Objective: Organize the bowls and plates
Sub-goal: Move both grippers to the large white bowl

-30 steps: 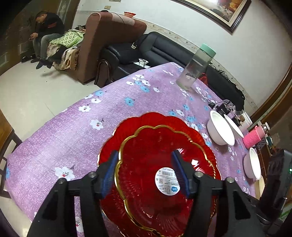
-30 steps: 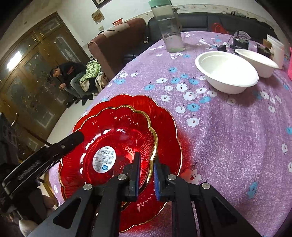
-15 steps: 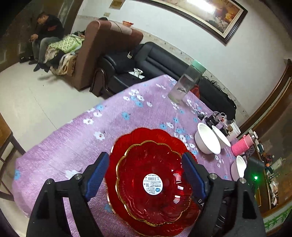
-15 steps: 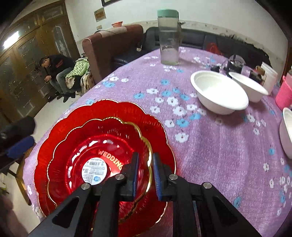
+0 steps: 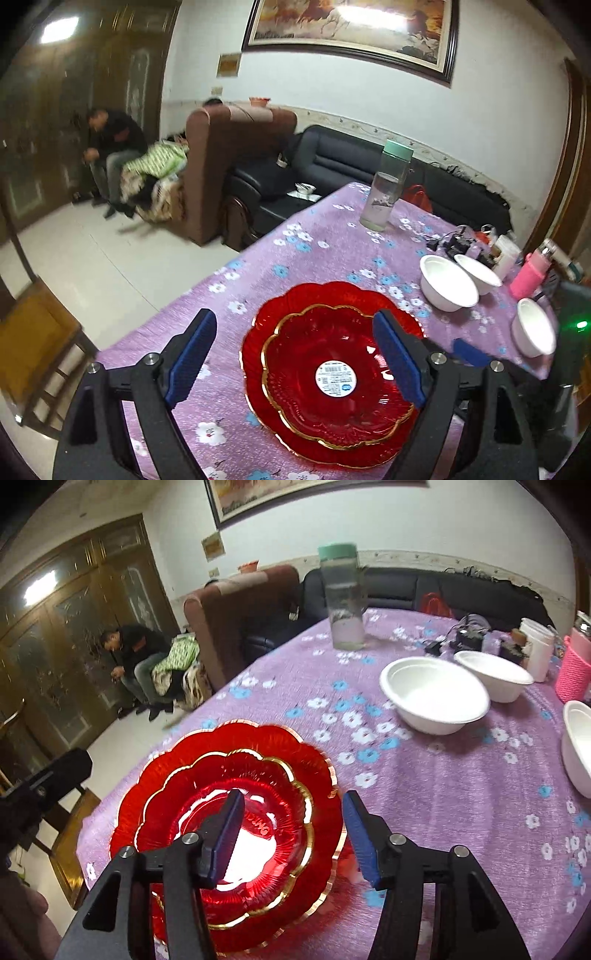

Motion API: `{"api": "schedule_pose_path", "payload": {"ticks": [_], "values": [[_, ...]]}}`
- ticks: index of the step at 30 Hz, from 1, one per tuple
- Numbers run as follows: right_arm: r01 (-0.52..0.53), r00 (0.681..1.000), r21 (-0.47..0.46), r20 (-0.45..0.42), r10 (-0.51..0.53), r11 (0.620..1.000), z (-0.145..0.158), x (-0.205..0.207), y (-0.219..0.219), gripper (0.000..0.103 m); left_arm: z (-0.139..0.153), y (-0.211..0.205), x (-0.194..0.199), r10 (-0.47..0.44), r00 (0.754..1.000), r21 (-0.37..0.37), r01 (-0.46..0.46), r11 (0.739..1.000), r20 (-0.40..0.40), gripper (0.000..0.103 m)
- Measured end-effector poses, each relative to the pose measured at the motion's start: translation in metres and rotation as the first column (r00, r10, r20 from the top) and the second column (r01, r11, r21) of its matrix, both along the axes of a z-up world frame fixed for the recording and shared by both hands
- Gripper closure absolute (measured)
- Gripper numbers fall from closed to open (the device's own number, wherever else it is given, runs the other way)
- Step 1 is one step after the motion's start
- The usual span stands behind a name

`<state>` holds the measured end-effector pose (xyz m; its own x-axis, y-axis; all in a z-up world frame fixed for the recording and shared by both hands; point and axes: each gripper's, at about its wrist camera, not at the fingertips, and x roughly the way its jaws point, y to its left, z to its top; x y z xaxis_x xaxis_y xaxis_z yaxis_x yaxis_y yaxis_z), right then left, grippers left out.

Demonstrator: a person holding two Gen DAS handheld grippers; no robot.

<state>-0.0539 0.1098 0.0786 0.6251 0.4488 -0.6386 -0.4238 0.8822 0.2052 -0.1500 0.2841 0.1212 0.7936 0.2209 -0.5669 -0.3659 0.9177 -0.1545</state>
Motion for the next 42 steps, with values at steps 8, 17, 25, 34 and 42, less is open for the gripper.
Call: {"api": "schedule_pose_path", "payload": {"ticks": [8, 17, 25, 34, 42], "values": [[0.090, 0.990, -0.013, 0.110, -0.089, 0.996, 0.013, -0.021, -0.049, 0.025, 0.012, -0.039, -0.005, 0.015, 1.000, 0.142, -0.016, 0.990, 0.008, 0.008], [0.191, 0.970, -0.021, 0.155, -0.186, 0.981, 0.017, -0.026, -0.110, 0.020, 0.016, -0.092, -0.002, -0.072, 0.997, 0.198, 0.076, 0.977, -0.029, 0.008], [0.280, 0.955, 0.014, 0.095, -0.280, 0.960, 0.008, -0.008, -0.171, 0.020, 0.013, -0.131, 0.020, -0.160, 0.983, 0.225, 0.177, 0.958, -0.093, 0.008], [0.357, 0.934, 0.072, -0.033, -0.355, 0.931, -0.007, 0.026, -0.224, 0.020, 0.011, -0.125, 0.079, -0.247, 0.956, 0.040, 0.256, 0.966, -0.160, 0.008], [0.346, 0.936, 0.115, -0.114, -0.333, 0.931, -0.011, 0.068, -0.219, 0.020, 0.009, -0.104, 0.160, -0.289, 0.937, -0.158, 0.261, 0.952, -0.196, 0.008]]}}
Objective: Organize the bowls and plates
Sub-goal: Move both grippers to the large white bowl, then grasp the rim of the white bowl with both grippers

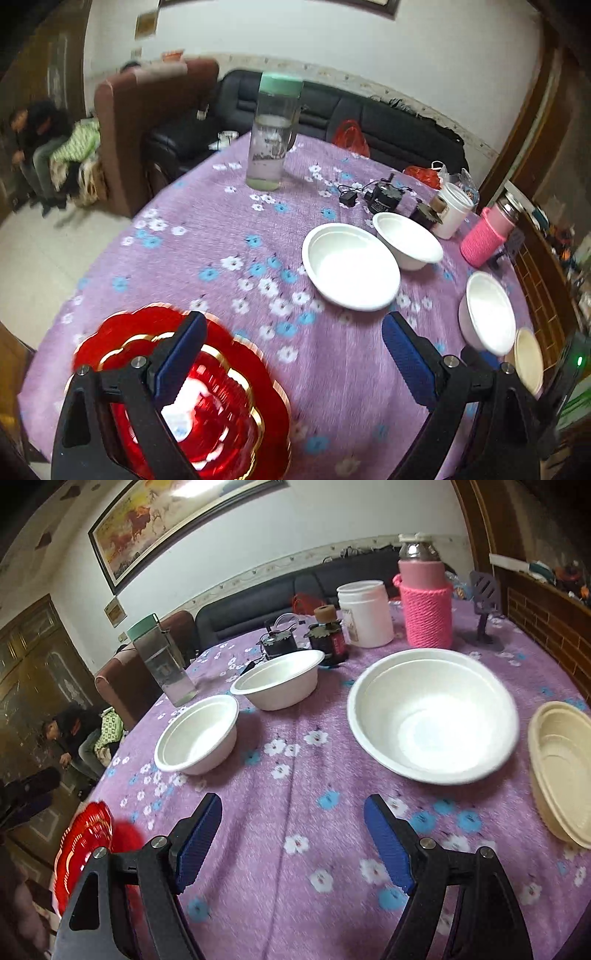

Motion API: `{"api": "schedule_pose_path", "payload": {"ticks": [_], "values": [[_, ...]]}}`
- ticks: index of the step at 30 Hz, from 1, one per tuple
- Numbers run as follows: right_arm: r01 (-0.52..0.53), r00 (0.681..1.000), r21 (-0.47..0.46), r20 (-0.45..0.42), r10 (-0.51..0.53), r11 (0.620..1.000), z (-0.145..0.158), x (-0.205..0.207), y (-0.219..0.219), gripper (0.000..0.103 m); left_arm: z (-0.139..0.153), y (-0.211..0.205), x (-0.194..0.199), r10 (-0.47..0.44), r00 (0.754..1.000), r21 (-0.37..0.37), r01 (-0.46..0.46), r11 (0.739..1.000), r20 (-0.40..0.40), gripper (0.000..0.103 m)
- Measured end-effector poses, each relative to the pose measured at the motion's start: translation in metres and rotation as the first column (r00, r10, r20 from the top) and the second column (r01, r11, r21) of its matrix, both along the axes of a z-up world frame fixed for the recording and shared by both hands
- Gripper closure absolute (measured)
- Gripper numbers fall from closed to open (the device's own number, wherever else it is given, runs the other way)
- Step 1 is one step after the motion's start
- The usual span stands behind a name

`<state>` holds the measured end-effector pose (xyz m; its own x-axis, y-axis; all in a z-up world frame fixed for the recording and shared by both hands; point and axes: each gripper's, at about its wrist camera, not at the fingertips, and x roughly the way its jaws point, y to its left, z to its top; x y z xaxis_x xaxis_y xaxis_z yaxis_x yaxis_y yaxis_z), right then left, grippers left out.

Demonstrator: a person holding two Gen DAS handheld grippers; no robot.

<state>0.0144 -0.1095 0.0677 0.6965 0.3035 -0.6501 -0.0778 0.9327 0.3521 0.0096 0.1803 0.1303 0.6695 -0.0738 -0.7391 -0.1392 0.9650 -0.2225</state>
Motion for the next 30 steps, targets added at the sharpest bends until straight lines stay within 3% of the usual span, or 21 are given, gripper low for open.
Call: {"api": "schedule_pose_path", "payload": {"ticks": [14, 21, 23, 26, 27, 29, 30], "values": [[-0.041, 0.990, 0.151, -0.131, 0.061, 0.988, -0.027, 0.094, 0.049, 0.020, -0.054, 0.005, 0.121, 0.041, 0.979, -0.012, -0.044, 0.999, -0.199, 0.008], [-0.075, 0.984, 0.168, -0.145, 0.100, 0.983, -0.039, 0.115, 0.063, 0.035, -0.084, -0.002, 0.151, 0.014, 0.962, -0.039, -0.025, 0.999, -0.273, 0.010], [-0.085, 0.984, 0.173, -0.143, 0.110, 0.981, -0.043, 0.116, 0.065, 0.039, -0.089, -0.004, 0.154, -0.001, 0.957, -0.041, -0.011, 0.999, -0.290, 0.017], [-0.097, 0.981, 0.200, -0.148, 0.128, 0.975, -0.049, 0.119, 0.066, 0.047, -0.098, -0.010, 0.159, -0.039, 0.944, -0.045, 0.026, 0.999, -0.327, 0.043], [-0.104, 0.980, 0.211, -0.148, 0.136, 0.972, -0.051, 0.122, 0.066, 0.052, -0.101, -0.013, 0.159, -0.053, 0.939, -0.051, 0.038, 0.998, -0.339, 0.057], [-0.116, 0.978, 0.224, -0.144, 0.151, 0.968, -0.051, 0.123, 0.068, 0.061, -0.101, -0.018, 0.158, -0.056, 0.942, -0.028, 0.050, 0.998, -0.332, 0.064], [-0.127, 0.977, 0.234, -0.140, 0.163, 0.964, -0.051, 0.123, 0.069, 0.068, -0.102, -0.021, 0.158, -0.074, 0.940, -0.039, 0.064, 0.997, -0.334, 0.076]]}}
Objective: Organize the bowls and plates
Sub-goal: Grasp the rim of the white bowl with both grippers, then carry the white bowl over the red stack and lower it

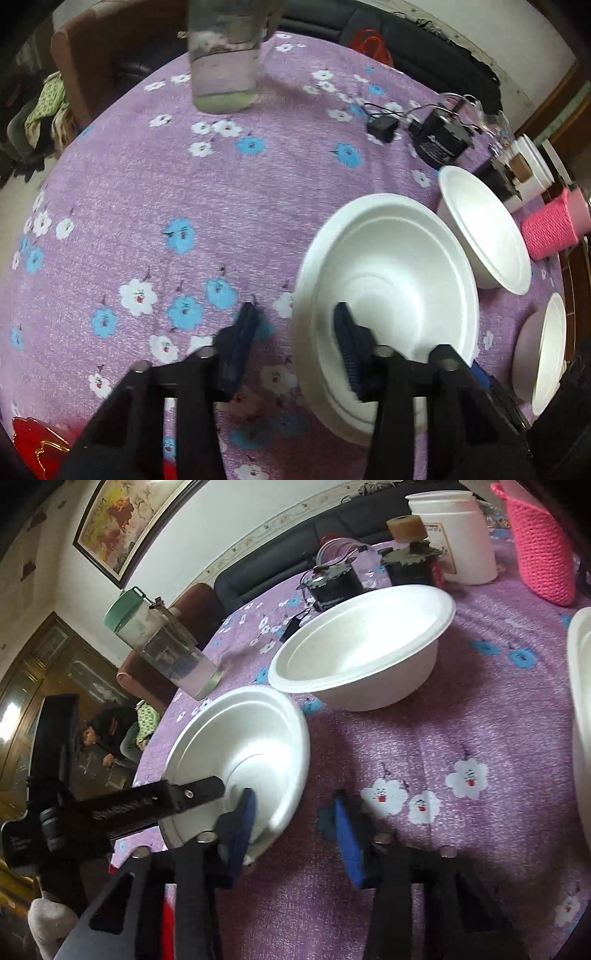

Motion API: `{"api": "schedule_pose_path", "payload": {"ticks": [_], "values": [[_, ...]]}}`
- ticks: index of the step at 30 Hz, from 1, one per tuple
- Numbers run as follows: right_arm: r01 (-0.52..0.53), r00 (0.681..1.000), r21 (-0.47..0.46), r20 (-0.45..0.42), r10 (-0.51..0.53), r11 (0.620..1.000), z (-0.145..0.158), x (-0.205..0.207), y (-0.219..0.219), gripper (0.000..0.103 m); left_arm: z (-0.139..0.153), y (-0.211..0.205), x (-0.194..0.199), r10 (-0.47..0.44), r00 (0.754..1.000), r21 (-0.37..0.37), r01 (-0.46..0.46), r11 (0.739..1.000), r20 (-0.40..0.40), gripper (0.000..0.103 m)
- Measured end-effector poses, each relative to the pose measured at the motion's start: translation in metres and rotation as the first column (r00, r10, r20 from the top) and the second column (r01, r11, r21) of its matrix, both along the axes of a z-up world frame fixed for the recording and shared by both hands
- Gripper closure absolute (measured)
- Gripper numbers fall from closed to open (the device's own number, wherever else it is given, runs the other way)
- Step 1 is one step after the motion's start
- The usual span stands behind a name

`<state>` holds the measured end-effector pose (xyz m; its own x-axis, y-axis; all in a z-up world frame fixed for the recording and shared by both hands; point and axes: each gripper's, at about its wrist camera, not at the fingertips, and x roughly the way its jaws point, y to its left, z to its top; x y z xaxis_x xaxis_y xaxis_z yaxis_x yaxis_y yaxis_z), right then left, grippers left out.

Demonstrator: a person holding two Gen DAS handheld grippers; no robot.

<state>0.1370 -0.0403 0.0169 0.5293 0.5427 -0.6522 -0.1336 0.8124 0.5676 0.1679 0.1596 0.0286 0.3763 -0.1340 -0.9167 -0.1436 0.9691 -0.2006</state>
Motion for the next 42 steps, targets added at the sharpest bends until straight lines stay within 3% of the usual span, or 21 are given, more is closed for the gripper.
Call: {"api": "schedule_pose_path", "payload": {"ticks": [1, 3, 12, 17, 23, 30, 36, 42], "values": [[-0.007, 1.000, 0.006, 0.001, 0.007, 1.000, 0.000, 0.000, 0.001, 0.076, -0.001, -0.003, -0.001, -0.016, 1.000, -0.017, 0.016, 1.000, -0.008, 0.086], [-0.017, 1.000, 0.007, 0.005, 0.017, 1.000, 0.003, -0.002, 0.004, 0.081, 0.002, -0.009, -0.004, -0.025, 1.000, -0.007, 0.025, 1.000, -0.002, 0.086], [-0.026, 0.998, -0.026, 0.052, 0.028, 0.999, 0.035, -0.032, 0.010, 0.083, 0.036, -0.010, -0.051, -0.046, 0.998, 0.018, 0.045, 0.999, 0.053, 0.086], [-0.079, 0.988, -0.047, 0.131, 0.085, 0.996, 0.065, -0.072, 0.030, 0.083, 0.062, 0.005, -0.098, -0.048, 0.993, 0.030, 0.045, 0.999, 0.107, 0.086], [-0.172, 0.970, -0.068, 0.164, 0.181, 0.983, 0.080, -0.116, 0.063, 0.083, 0.082, 0.033, -0.157, -0.028, 0.985, 0.089, 0.013, 0.996, 0.169, 0.086], [-0.254, 0.950, -0.094, 0.162, 0.267, 0.963, 0.080, -0.149, 0.102, 0.083, 0.085, 0.060, -0.206, 0.007, 0.978, 0.168, -0.043, 0.985, 0.209, 0.086], [-0.305, 0.936, -0.136, 0.141, 0.323, 0.943, 0.071, -0.165, 0.132, 0.083, 0.077, 0.081, -0.234, 0.045, 0.975, 0.182, -0.086, 0.980, 0.219, 0.086], [-0.341, 0.926, -0.188, 0.103, 0.364, 0.921, 0.054, -0.174, 0.155, 0.083, 0.052, 0.100, -0.244, 0.093, 0.979, 0.161, -0.123, 0.979, 0.182, 0.085]]}}
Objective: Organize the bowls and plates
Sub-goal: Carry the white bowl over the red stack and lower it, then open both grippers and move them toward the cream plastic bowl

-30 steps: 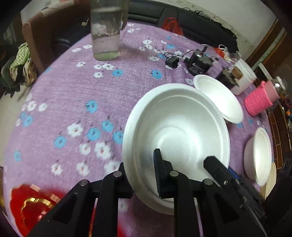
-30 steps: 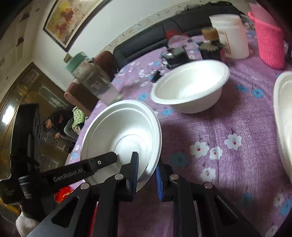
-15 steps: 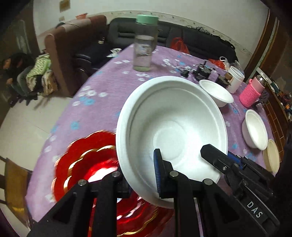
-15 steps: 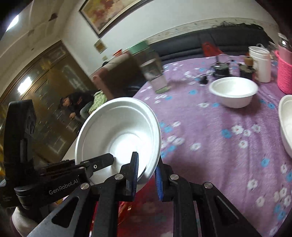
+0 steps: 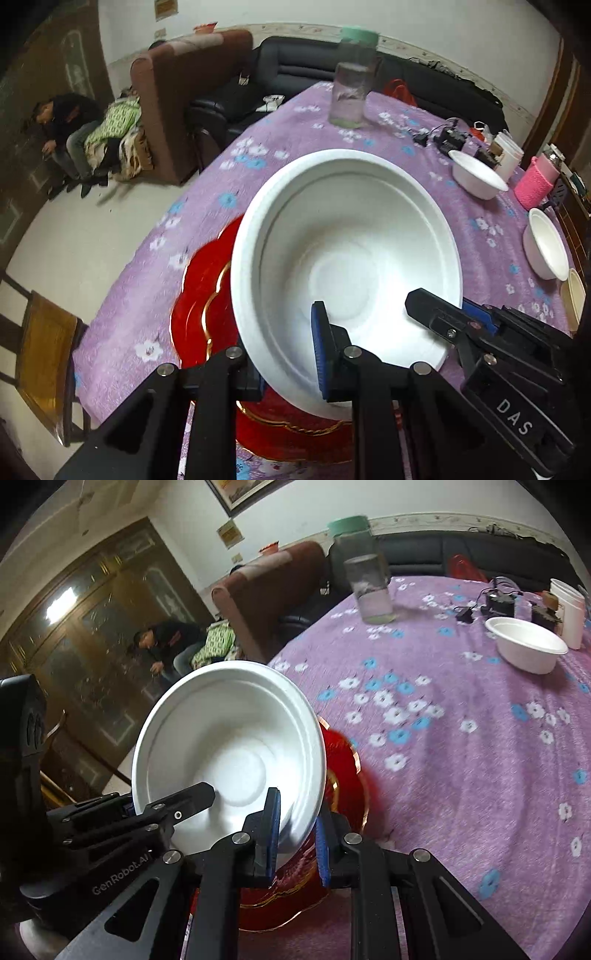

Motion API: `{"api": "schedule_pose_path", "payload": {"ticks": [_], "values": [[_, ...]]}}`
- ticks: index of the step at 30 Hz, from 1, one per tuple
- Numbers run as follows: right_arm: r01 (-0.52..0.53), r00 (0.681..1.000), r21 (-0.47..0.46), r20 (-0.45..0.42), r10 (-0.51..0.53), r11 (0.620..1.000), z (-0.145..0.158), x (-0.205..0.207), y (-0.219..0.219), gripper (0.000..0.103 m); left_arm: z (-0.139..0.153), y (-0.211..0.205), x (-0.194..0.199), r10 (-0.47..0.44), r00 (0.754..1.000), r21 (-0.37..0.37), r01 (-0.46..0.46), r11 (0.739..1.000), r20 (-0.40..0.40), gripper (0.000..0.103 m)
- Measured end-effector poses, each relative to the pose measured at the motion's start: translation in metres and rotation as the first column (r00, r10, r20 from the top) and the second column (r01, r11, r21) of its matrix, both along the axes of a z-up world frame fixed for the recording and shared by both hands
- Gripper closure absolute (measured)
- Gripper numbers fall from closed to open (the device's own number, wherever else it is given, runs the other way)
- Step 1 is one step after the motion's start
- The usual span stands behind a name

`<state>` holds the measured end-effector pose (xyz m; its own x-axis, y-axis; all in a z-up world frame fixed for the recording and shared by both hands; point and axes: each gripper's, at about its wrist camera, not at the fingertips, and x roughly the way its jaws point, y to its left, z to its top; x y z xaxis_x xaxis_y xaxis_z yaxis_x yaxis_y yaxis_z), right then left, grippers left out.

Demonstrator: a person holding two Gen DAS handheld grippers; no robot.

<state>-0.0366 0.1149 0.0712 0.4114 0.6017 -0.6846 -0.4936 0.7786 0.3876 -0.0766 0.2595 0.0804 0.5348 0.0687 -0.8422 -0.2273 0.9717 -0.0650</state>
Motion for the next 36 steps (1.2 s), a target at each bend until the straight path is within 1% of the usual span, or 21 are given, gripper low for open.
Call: {"api": "schedule_pose_path", "payload": {"ticks": [2, 6, 8, 9, 10, 11, 14, 16, 18, 19, 22, 23, 24, 25, 26, 27, 28, 31, 36], "values": [[-0.007, 1.000, -0.022, -0.011, 0.007, 1.000, -0.007, -0.001, 0.007, 0.083, -0.009, 0.006, 0.000, 0.015, 1.000, -0.021, -0.015, 1.000, -0.020, 0.084], [-0.014, 0.999, -0.059, -0.042, 0.011, 0.998, -0.023, 0.001, 0.016, 0.083, -0.026, 0.013, 0.001, 0.036, 0.998, -0.039, -0.038, 0.999, -0.056, 0.083], [-0.017, 0.999, -0.068, -0.047, 0.014, 0.998, -0.028, 0.002, 0.020, 0.083, -0.032, 0.017, 0.001, 0.042, 0.997, -0.056, -0.046, 0.997, -0.069, 0.079], [-0.021, 0.999, -0.074, -0.042, 0.017, 0.997, -0.028, 0.001, 0.022, 0.083, -0.034, 0.018, 0.001, 0.041, 0.997, -0.073, -0.046, 0.996, -0.071, 0.073], [-0.023, 0.999, -0.081, -0.037, 0.020, 0.996, -0.027, 0.000, 0.024, 0.083, -0.035, 0.020, 0.000, 0.039, 0.997, -0.089, -0.046, 0.995, -0.070, 0.066], [-0.028, 0.999, -0.093, -0.028, 0.025, 0.995, -0.027, 0.000, 0.026, 0.083, -0.035, 0.022, -0.001, 0.036, 0.997, -0.115, -0.043, 0.992, -0.062, 0.062], [-0.024, 1.000, -0.124, -0.006, 0.024, 0.992, -0.026, -0.001, 0.031, 0.084, -0.031, 0.028, -0.007, 0.048, 0.998, -0.137, -0.052, 0.989, -0.027, 0.052], [-0.026, 1.000, -0.127, -0.013, 0.024, 0.992, -0.027, 0.000, 0.031, 0.084, -0.029, 0.034, -0.010, 0.053, 0.999, -0.169, -0.053, 0.984, -0.008, 0.043], [-0.017, 1.000, -0.127, -0.021, 0.015, 0.992, -0.029, 0.000, 0.031, 0.084, -0.025, 0.039, -0.013, 0.054, 0.998, -0.205, -0.050, 0.977, 0.013, 0.037], [-0.016, 1.000, -0.128, -0.017, 0.014, 0.992, -0.028, 0.001, 0.032, 0.084, -0.023, 0.040, -0.014, 0.058, 0.998, -0.213, -0.052, 0.976, 0.024, 0.036], [-0.016, 1.000, -0.112, -0.016, 0.014, 0.994, -0.028, 0.000, 0.034, 0.083, -0.014, 0.042, -0.020, 0.073, 0.995, -0.205, -0.060, 0.977, 0.060, 0.033], [-0.013, 1.000, -0.103, -0.019, 0.011, 0.995, -0.028, 0.000, 0.034, 0.082, -0.011, 0.043, -0.023, 0.076, 0.994, -0.207, -0.059, 0.977, 0.075, 0.033], [-0.011, 1.000, -0.096, -0.019, 0.010, 0.995, -0.028, 0.000, 0.034, 0.077, -0.007, 0.043, -0.026, 0.081, 0.993, -0.211, -0.061, 0.976, 0.090, 0.033], [-0.011, 1.000, -0.091, -0.013, 0.009, 0.996, -0.027, -0.002, 0.034, 0.067, -0.003, 0.044, -0.029, 0.087, 0.991, -0.213, -0.063, 0.975, 0.104, 0.033], [-0.005, 1.000, -0.084, 0.003, 0.006, 0.996, -0.025, -0.003, 0.034, 0.062, 0.000, 0.045, -0.032, 0.093, 0.989, -0.216, -0.066, 0.974, 0.115, 0.032], [-0.001, 1.000, -0.080, 0.014, 0.002, 0.997, -0.023, -0.005, 0.034, 0.052, 0.004, 0.045, -0.037, 0.103, 0.986, -0.218, -0.072, 0.973, 0.132, 0.032], [0.005, 1.000, -0.078, 0.031, -0.003, 0.997, -0.020, -0.007, 0.034, 0.048, 0.008, 0.046, -0.041, 0.113, 0.982, -0.217, -0.079, 0.973, 0.149, 0.031], [0.013, 0.997, -0.076, 0.073, -0.008, 0.997, -0.013, -0.012, 0.032, 0.047, 0.019, 0.045, -0.052, 0.141, 0.971, -0.201, -0.102, 0.974, 0.193, 0.030], [0.033, 0.992, -0.043, 0.122, -0.028, 0.999, 0.002, -0.021, 0.019, 0.047, 0.041, 0.029, -0.071, 0.145, 0.947, -0.112, -0.118, 0.987, 0.288, 0.029]]}}
